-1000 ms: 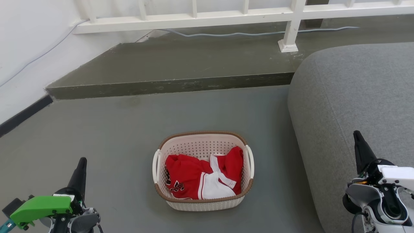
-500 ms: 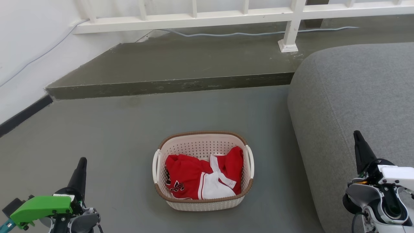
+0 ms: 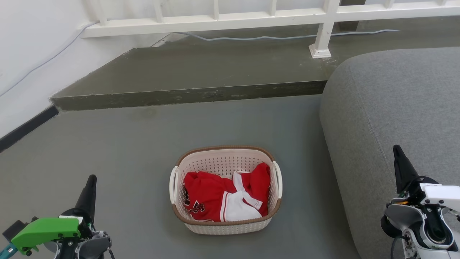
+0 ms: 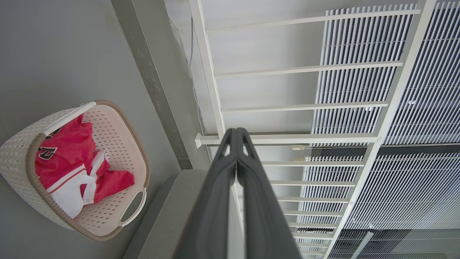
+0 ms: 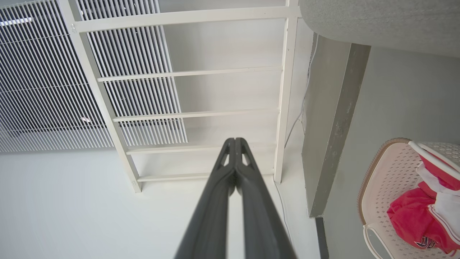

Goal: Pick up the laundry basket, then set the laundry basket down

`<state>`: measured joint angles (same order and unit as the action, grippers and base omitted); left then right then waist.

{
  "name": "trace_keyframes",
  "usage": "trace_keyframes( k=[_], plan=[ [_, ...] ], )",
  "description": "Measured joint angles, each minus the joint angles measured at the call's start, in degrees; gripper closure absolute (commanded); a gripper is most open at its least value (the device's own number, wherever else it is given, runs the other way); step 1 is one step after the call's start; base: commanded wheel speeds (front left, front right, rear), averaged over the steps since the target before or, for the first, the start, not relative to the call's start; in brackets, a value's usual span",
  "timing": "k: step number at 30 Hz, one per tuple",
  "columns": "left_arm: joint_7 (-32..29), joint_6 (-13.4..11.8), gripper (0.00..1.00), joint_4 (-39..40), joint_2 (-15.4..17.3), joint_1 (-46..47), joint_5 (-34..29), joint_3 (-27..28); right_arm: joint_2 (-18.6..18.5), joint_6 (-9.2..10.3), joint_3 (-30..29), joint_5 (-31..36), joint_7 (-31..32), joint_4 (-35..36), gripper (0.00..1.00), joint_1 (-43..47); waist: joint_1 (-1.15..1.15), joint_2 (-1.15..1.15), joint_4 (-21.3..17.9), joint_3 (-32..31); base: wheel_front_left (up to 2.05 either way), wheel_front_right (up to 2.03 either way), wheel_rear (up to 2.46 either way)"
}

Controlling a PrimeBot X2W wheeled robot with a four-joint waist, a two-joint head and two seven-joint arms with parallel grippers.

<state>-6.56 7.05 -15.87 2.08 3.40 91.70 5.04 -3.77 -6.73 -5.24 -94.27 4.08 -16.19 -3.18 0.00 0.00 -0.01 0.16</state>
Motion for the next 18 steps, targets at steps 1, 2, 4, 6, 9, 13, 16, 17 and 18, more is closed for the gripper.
trace_keyframes(
  k=[1, 2, 4, 6, 9, 13, 16, 17, 18],
  plan=[
    [0.0, 0.0, 1.0, 0.0, 0.0, 0.0, 0.0, 0.0, 0.0, 0.0, 0.0, 0.0, 0.0, 0.0, 1.0, -0.01, 0.0, 0.0, 0.0, 0.0, 0.0, 0.0, 0.0],
    [0.0, 0.0, 1.0, 0.0, 0.0, 0.0, 0.0, 0.0, 0.01, 0.0, 0.0, 0.0, 0.0, 0.0, 1.0, -0.01, 0.0, 0.0, 0.0, 0.0, 0.0, 0.0, 0.0],
    [0.0, 0.0, 1.0, 0.0, 0.0, 0.0, 0.0, 0.0, 0.01, 0.0, 0.0, 0.0, 0.0, 0.01, 1.0, -0.01, 0.0, 0.0, 0.0, 0.0, 0.0, 0.0, 0.0],
    [0.0, 0.0, 1.0, 0.0, 0.0, 0.0, 0.0, 0.0, 0.01, 0.0, -0.01, 0.0, 0.0, 0.01, 1.0, -0.01, 0.0, 0.0, 0.0, 0.0, 0.0, 0.0, 0.0],
    [0.0, 0.0, 1.0, 0.0, 0.0, 0.0, 0.0, 0.0, 0.02, 0.0, -0.02, 0.0, 0.0, 0.01, 1.0, -0.01, 0.0, 0.0, 0.0, 0.0, 0.0, 0.0, 0.0],
    [0.0, 0.0, 1.0, 0.0, 0.0, 0.0, 0.0, 0.0, 0.02, 0.0, -0.03, 0.0, 0.0, 0.02, 1.0, -0.01, 0.0, 0.0, 0.0, 0.0, 0.0, 0.0, 0.0],
    [0.0, 0.0, 1.0, 0.01, 0.0, 0.0, 0.0, 0.0, 0.03, 0.0, -0.03, 0.0, 0.0, 0.02, 1.0, -0.01, 0.0, 0.0, 0.0, 0.0, 0.0, 0.0, 0.0],
    [0.0, 0.0, 1.0, 0.01, 0.0, 0.0, 0.0, 0.0, 0.03, 0.0, -0.04, 0.0, 0.0, 0.02, 1.0, -0.01, 0.0, 0.0, 0.0, 0.0, 0.0, 0.0, 0.0],
    [0.0, 0.0, 1.0, 0.01, 0.0, 0.0, 0.0, 0.0, 0.03, 0.0, -0.04, 0.0, 0.0, 0.02, 1.0, -0.01, 0.0, 0.0, 0.0, 0.0, 0.0, 0.0, 0.0]
  ],
)
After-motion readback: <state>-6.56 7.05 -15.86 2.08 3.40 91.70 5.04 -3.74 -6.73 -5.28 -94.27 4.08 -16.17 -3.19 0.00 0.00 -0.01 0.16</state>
